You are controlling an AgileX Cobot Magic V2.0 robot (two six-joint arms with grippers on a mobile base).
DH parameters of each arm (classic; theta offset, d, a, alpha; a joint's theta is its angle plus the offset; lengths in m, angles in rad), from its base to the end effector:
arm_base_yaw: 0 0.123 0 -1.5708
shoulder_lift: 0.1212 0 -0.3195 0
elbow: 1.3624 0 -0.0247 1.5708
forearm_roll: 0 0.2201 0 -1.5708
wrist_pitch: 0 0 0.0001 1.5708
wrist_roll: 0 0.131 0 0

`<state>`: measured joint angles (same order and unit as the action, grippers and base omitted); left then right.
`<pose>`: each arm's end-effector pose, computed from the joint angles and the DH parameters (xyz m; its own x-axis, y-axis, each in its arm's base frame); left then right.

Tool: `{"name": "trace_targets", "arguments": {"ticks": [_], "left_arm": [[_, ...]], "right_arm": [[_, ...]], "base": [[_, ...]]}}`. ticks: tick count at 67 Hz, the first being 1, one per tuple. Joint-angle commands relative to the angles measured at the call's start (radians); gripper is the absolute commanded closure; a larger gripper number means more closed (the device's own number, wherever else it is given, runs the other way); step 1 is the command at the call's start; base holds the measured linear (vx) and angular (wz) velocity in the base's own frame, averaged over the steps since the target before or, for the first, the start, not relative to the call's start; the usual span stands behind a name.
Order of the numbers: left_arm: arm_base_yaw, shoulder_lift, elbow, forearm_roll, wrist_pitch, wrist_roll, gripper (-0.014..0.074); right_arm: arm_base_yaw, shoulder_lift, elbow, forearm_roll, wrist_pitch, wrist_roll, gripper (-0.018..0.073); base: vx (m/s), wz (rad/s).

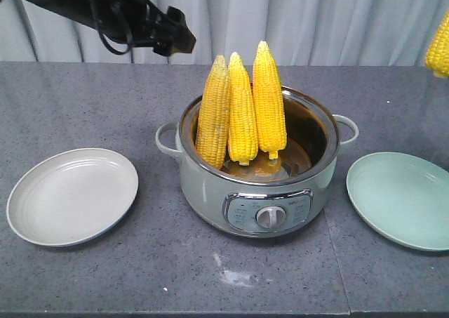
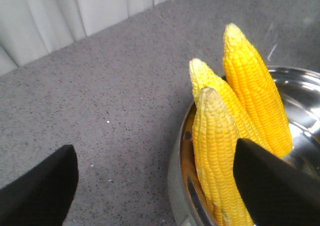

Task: Distribute corn equally
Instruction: 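Reach the left gripper to a corn cob, grasp and lift it out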

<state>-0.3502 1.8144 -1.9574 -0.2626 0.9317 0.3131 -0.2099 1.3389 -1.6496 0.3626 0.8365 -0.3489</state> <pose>0.3869 -0.1704 0.4146 -0.5122 0.3469 -0.7856 0.5726 0.8198 -0.0113 0.2753 -0.0234 0.4987 -0.3800 -0.0175 -0.9248 -0.0740 0.9972 0.0115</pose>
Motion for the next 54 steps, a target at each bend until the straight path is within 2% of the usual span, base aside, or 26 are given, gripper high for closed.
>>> {"name": "trace_targets", "arguments": {"ticks": [1,14,22,30,41,54], "left_arm": [[-0.041,-0.008,-0.043,0.020,-0.046,-0.020,0.0009],[-0.105,0.051,-0.051,0.088,-0.044,-0.020,-0.0005],[-0.130,0.064,-0.051,0.094,-0.046,-0.020,-0.0005],[-0.138,0.077,-0.051,0.095,-0.045,-0.023,-0.0005],[-0.139,0.101,-0.051,0.096,-0.045,-0.087,-0.0005],[-0.139,0.122,-0.051,0.119,-0.054,-0.099,-0.0001]], "right_arm": [[-0.006,-0.027,-0.031,0.013,-0.063,-0.002,0.0568],[-0.006,-0.027,-0.031,0.013,-0.063,-0.002,0.0568],[-0.006,-0.027,-0.031,0.013,-0.063,-0.002,0.0568],[-0.006,-0.027,-0.031,0.013,-0.063,-0.002,0.0568],[-0.006,-0.027,-0.031,0.012,-0.063,-0.002,0.0568],[-0.006,-0.027,-0.031,0.012,-0.063,-0.002,0.0568]], "base": [[0.00,0.00],[0.00,0.00],[0.00,0.00],[0.00,0.00],[0.00,0.00],[0.00,0.00]]}}
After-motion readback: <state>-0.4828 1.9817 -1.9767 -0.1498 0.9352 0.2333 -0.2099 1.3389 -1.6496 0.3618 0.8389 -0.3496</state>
